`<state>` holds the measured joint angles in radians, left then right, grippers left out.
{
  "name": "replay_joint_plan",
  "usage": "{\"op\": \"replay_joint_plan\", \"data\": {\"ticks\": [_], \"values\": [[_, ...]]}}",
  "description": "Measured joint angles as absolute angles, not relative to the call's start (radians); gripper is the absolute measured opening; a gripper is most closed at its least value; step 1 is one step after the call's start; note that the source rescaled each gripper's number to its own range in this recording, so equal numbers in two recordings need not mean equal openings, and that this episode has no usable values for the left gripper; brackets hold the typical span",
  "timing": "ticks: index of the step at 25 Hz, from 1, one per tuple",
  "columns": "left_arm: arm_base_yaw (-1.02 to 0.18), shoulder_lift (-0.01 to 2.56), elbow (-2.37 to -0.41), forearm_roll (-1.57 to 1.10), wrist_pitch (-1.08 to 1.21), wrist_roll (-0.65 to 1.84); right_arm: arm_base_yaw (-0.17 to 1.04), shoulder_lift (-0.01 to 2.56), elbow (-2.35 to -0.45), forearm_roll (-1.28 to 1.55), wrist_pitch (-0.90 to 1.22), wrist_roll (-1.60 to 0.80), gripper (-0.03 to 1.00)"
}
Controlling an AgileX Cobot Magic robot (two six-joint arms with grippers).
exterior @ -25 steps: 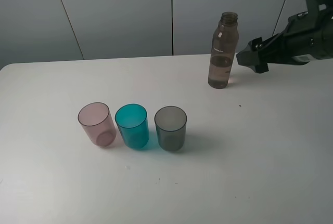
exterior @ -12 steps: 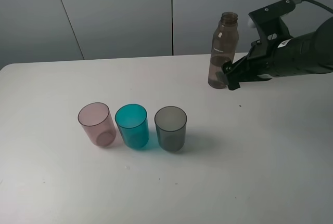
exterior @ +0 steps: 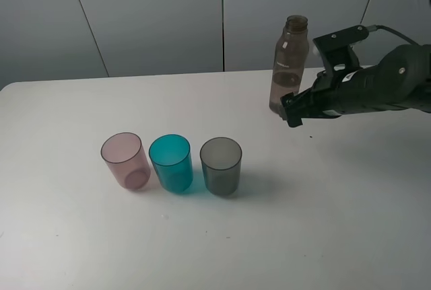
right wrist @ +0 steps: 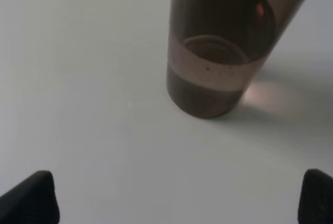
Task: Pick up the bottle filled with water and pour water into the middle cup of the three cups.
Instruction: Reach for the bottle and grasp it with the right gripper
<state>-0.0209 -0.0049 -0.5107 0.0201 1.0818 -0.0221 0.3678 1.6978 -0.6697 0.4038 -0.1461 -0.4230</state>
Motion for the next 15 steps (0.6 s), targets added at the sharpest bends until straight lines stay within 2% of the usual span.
{"op": "replay_joint_plan", "data": {"ticks": [15], "values": [[-0.021,-0.005,-0.511,0.020,1.082,-0.018,0.368,1.875,-0.671,0.247,-0.522,-0.156,1.00]]}}
